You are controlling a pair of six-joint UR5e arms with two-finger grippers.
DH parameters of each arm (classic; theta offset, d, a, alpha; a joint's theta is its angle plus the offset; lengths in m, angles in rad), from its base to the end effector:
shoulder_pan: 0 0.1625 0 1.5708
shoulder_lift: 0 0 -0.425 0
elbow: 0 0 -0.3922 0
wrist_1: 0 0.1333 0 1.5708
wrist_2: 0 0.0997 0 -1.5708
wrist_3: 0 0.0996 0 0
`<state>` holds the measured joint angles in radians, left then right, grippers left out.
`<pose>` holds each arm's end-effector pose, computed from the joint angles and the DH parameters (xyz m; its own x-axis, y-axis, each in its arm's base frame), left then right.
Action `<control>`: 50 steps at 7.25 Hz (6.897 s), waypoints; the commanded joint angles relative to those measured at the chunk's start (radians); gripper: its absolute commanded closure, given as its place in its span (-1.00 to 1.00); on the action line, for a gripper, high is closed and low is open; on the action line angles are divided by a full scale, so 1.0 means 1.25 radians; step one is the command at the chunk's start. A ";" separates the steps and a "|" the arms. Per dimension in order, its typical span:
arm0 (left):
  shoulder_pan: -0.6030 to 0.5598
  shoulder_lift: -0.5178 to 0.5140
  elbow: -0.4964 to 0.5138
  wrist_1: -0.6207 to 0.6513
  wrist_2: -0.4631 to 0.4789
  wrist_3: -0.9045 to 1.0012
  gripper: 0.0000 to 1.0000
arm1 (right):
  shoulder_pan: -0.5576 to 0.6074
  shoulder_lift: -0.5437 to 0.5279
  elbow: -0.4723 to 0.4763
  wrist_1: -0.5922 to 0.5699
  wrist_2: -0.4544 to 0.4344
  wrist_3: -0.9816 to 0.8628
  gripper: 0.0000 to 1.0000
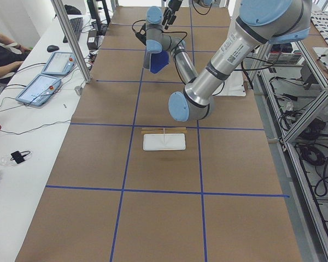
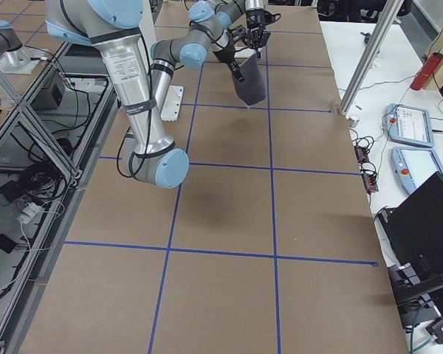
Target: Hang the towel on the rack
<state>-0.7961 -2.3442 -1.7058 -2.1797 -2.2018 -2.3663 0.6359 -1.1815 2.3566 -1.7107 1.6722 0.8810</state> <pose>0.3830 -0.4979 0.0621 -0.0916 -0.7308 -0.6764 0.1422 0.6627 -0.7353 -0.2877 -0.3655 0.1586 0.6482 -0.3085 0.6962 -0.1404 0.8502 0.5074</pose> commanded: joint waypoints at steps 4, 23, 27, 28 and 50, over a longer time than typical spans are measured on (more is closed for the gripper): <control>-0.179 0.224 -0.093 0.002 -0.187 0.233 1.00 | 0.289 -0.026 -0.096 -0.239 0.214 -0.260 -1.00; -0.389 0.830 -0.077 -0.040 -0.190 1.095 -0.98 | 0.454 -0.032 -0.241 -0.238 0.395 -0.319 -1.00; -0.390 0.825 -0.029 -0.077 -0.013 1.160 -0.98 | 0.455 -0.136 -0.230 -0.232 0.370 -0.328 -1.00; -0.419 0.820 0.002 -0.076 -0.018 1.324 -0.98 | 0.470 -0.142 -0.243 -0.230 0.370 -0.327 -1.00; -0.633 0.671 0.036 0.417 -0.049 1.823 -0.98 | 0.757 -0.245 -0.685 0.108 0.526 -0.625 -1.00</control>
<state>-1.5877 -1.5049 -1.6619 -1.6580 -2.2626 -0.0873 1.5800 -1.4890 1.4966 -1.5746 2.3301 0.0991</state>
